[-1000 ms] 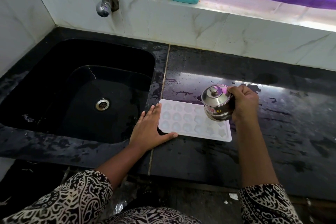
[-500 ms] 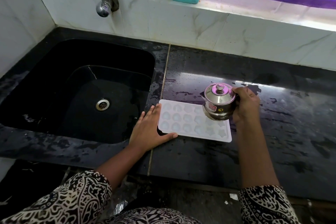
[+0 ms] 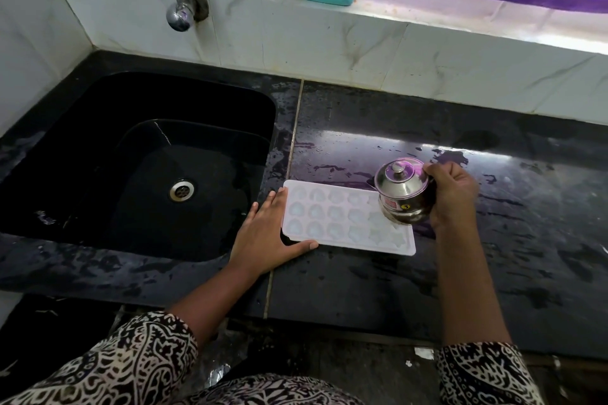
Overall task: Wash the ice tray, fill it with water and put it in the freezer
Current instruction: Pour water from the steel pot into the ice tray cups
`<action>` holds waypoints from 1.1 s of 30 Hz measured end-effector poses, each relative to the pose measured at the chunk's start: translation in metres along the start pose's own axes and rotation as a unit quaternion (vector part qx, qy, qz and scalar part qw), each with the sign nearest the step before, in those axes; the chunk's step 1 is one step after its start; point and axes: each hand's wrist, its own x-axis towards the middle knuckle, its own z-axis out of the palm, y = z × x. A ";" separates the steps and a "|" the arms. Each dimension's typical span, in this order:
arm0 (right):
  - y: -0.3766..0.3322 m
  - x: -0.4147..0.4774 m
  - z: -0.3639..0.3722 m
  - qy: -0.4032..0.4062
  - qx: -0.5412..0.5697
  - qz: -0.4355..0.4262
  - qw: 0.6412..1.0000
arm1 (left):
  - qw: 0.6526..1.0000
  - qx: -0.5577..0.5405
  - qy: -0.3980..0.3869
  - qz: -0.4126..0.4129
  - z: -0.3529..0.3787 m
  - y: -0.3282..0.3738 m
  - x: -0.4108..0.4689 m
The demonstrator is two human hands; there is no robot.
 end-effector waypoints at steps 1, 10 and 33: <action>0.000 0.000 -0.001 0.000 -0.013 -0.004 1.000 | 1.000 -0.001 0.001 0.000 0.000 0.000 0.000; 0.000 0.002 -0.001 -0.008 -0.077 -0.038 0.996 | 1.000 -0.003 -0.003 -0.001 0.000 0.000 0.000; -0.002 0.000 -0.004 0.001 -0.080 -0.037 0.996 | 1.000 -0.003 -0.002 0.001 -0.001 0.001 0.000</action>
